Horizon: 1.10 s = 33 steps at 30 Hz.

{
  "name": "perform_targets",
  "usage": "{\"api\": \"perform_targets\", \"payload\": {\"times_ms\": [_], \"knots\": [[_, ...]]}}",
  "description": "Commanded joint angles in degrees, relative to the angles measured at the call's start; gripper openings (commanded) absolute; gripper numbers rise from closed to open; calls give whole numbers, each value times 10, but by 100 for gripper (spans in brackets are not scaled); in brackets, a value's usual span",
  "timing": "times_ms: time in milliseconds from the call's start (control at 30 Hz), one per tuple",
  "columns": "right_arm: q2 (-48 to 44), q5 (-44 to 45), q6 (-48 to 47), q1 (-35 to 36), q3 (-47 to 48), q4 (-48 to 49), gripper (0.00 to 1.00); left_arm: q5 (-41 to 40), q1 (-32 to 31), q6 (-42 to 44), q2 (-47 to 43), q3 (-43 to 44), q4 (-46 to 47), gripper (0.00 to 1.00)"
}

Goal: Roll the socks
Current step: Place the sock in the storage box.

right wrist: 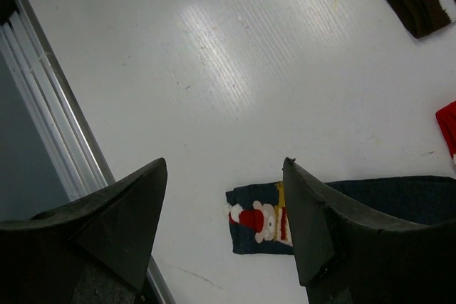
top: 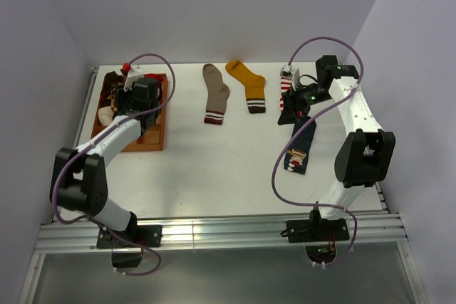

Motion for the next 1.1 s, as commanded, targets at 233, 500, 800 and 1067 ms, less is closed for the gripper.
{"api": "perform_targets", "payload": {"times_ms": [233,500,800,1067], "knots": [[18,-39,-16,-2,17,-26,73,-60,42,1,165,123,-83,0],[27,-38,-21,-2,0,-23,73,-56,45,-13,254,167,-136,0],[27,-35,-16,-2,-18,-11,73,-2,48,-27,303,201,-163,0],[25,-31,-15,-2,-36,1,72,87,62,-56,326,222,-184,0]]}}
